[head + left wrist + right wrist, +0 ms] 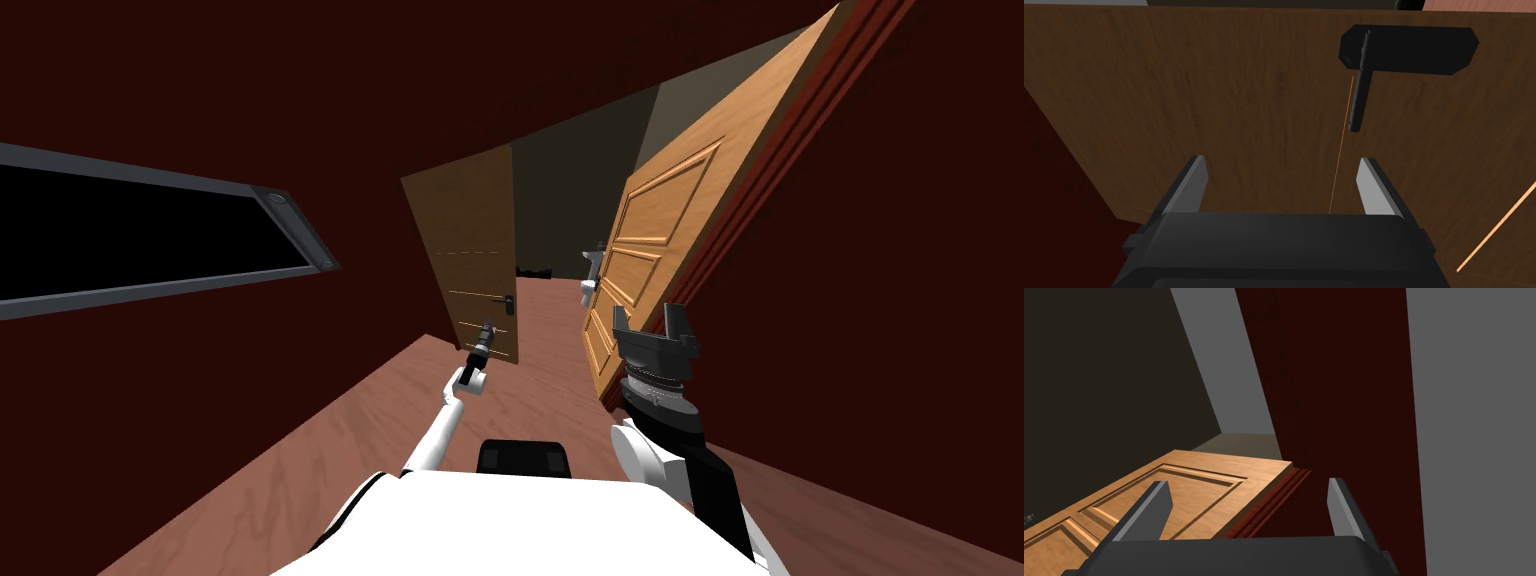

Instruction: Push the door open

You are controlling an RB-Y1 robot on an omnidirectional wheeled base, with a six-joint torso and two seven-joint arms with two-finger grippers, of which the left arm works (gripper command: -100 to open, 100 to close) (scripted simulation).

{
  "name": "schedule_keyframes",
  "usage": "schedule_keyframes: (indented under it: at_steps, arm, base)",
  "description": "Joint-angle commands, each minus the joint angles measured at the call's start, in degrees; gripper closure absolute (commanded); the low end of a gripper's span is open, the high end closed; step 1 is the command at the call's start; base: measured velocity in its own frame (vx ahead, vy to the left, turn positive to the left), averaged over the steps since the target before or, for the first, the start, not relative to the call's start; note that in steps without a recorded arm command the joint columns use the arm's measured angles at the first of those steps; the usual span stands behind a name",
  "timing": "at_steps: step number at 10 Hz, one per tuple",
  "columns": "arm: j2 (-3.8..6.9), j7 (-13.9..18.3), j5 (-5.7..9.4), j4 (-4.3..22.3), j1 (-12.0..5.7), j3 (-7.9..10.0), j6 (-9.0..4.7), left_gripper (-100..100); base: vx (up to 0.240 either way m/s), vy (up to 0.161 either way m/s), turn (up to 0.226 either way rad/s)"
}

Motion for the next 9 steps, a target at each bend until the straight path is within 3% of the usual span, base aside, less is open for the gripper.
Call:
schedule_keyframes:
  at_steps: [1, 5, 6, 9]
  arm:
    - [-0.07, 0.0, 0.10, 2.1, -0.96, -0.12, -0.30, -100]
    - [-0.41, 0.4, 0.65, 10.0, -5.78, -1.17, -0.59, -100]
    - [-0.41, 0.4, 0.65, 10.3, -5.78, -1.17, -0.59, -100]
    - [-0.73, 0.6, 1.01, 15.7, -8.98, -1.86, -0.79, -100]
  base:
    - [0.053, 0.068, -0.011]
    - [0.075, 0.083, -0.022]
    - [0.065, 0.062, -0.008]
    - [0.065, 0.080, -0.020]
